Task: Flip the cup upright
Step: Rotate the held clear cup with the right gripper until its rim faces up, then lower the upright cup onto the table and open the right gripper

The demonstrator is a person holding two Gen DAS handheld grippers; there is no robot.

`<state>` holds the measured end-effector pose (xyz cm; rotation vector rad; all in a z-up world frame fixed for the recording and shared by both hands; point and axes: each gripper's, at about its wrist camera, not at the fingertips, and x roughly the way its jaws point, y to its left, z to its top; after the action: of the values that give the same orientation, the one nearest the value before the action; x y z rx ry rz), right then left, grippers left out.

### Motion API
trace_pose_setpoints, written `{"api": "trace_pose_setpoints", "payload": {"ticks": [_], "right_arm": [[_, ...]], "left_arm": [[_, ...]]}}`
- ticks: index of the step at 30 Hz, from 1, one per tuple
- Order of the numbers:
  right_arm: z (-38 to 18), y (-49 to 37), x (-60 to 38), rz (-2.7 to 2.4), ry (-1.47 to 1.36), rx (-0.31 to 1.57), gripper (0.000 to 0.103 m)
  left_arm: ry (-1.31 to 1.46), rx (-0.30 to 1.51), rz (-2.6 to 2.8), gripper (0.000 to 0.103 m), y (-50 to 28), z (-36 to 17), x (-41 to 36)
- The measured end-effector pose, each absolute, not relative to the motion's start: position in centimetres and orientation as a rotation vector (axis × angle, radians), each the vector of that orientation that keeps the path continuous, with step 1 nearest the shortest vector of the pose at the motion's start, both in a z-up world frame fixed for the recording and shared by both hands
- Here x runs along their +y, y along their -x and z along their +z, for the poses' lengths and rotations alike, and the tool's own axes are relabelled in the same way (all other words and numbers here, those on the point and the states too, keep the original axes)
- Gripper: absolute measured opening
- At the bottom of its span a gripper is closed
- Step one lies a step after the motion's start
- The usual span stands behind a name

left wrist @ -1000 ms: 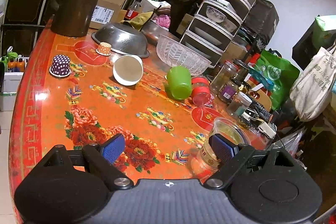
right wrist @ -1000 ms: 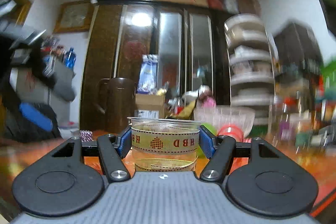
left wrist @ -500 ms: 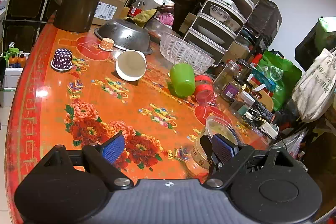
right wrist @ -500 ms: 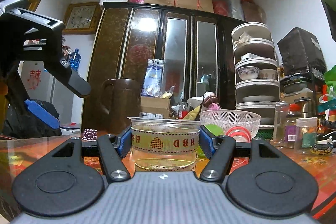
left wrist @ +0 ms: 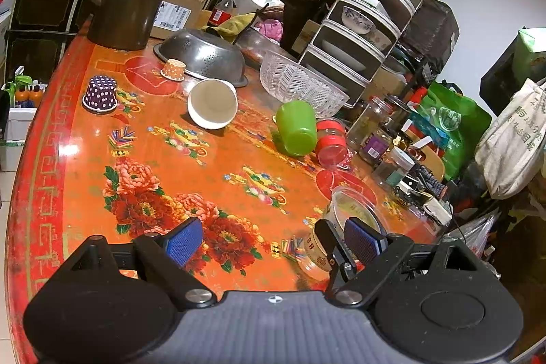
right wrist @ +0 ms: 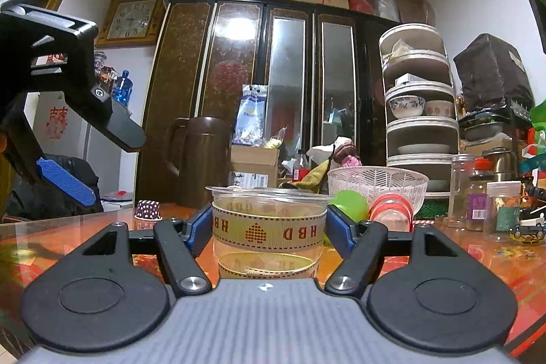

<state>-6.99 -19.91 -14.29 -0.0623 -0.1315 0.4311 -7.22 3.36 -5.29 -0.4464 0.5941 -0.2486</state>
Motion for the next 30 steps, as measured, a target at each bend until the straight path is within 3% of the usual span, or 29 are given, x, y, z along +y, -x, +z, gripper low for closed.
{"api": "trace_pose_setpoints", "payload": {"ticks": [5,9,16,21,30], "right_arm": [[-13.8,6.9,-20.0,0.441,0.06,-0.103,0.091],[-13.2,7.4,-20.6,0.448,0.06,-0.071,0.102],[-8.9,8.8,-23.5,0.457,-0.019,0.129,0.102],[-4.0,8.5,-24.4,0.429,0.015,0.405,0.102],[0.5,12.8,-26.9,0.418,0.005,0.445,0.102]], "left_arm": [[0.436,0.587,-0.237,0.092,7.5,-5.4,3.3],[0.399,0.54,-0.211,0.103,8.0,-5.6,3.3],[0.2,0.528,-0.147,0.103,8.9,-4.7,2.6],[0.094,0.486,-0.149,0.103,11.8,-2.0,1.4],[0.047,0.479,-0.2,0.103,16.5,2.4,-1.0]]}}
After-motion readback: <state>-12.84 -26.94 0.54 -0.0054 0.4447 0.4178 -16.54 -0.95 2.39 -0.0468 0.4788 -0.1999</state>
